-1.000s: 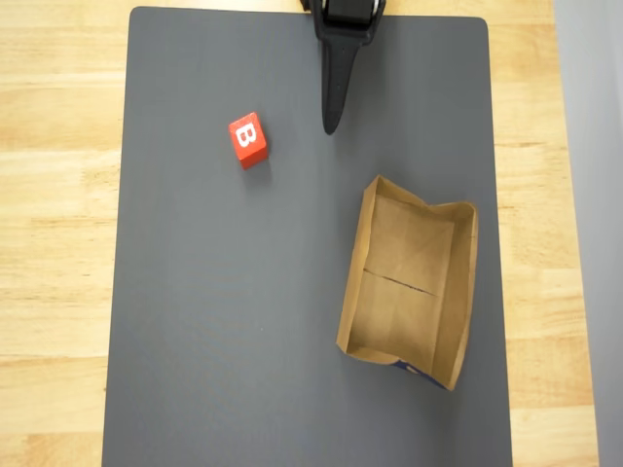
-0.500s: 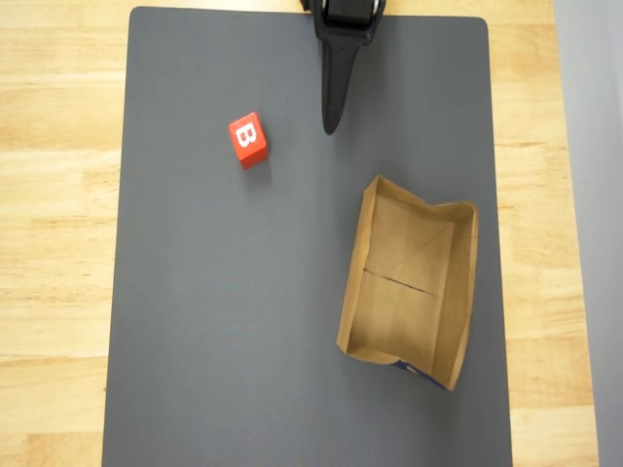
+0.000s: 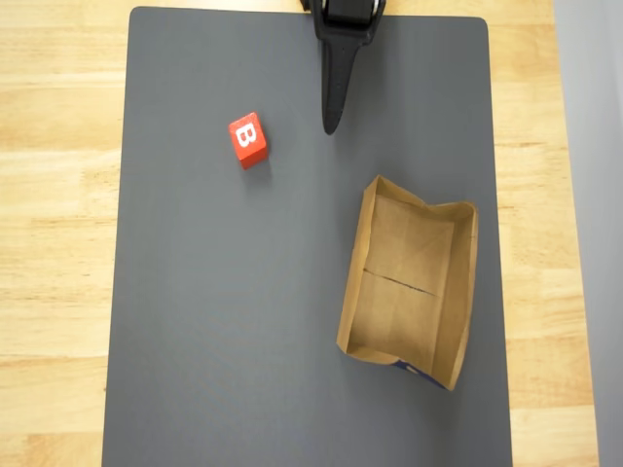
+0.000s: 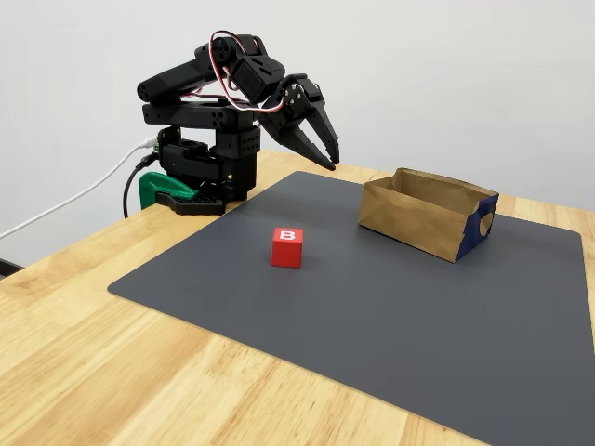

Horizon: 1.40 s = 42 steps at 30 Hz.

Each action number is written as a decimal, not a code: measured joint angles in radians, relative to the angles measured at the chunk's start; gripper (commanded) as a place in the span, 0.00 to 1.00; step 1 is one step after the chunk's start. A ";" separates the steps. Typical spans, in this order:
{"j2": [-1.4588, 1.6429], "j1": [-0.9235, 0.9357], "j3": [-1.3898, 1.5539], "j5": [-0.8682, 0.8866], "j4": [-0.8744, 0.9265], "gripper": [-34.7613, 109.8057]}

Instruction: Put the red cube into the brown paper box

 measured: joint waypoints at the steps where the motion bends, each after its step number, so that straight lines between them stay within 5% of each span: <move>1: 0.000 0.000 0.000 0.000 0.000 0.24; 37: 0.000 0.028 0.000 0.038 0.008 0.24; 42: -0.054 0.066 -0.051 0.075 0.067 0.31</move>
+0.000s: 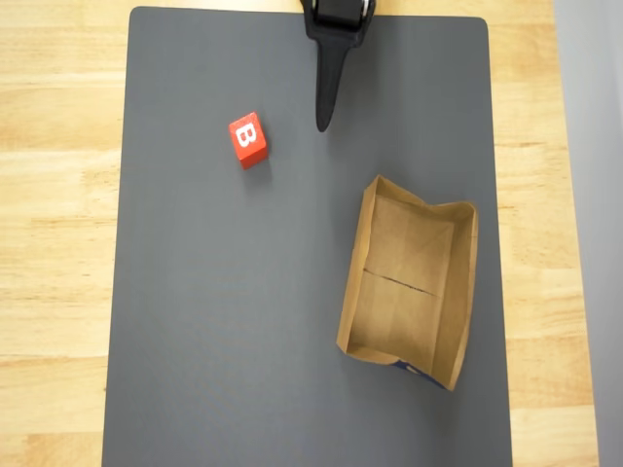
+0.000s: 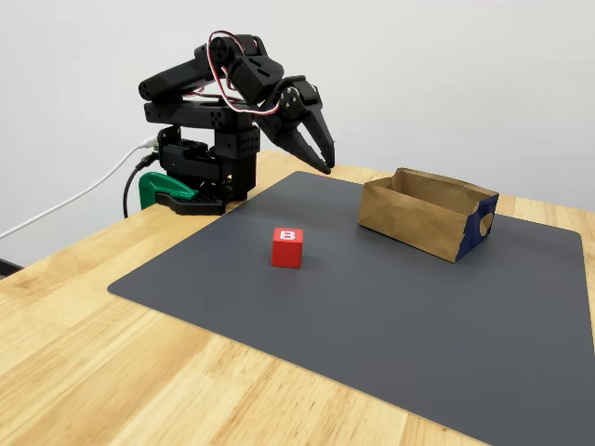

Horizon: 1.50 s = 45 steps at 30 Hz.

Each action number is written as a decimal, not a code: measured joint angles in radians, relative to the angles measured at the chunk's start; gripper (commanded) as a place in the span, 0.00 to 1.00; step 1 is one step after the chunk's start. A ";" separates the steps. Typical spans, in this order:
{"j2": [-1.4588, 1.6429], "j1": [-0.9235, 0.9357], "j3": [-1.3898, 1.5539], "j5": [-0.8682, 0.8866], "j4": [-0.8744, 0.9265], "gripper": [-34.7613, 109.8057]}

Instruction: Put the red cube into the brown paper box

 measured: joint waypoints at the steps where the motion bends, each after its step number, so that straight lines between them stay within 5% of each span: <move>1: -0.017 0.014 -0.025 0.012 0.020 0.33; 9: -0.207 0.084 -0.270 0.110 0.221 0.45; 22: -0.672 0.201 -0.591 0.341 0.454 0.51; 45: -1.230 0.377 -0.810 0.278 0.459 0.52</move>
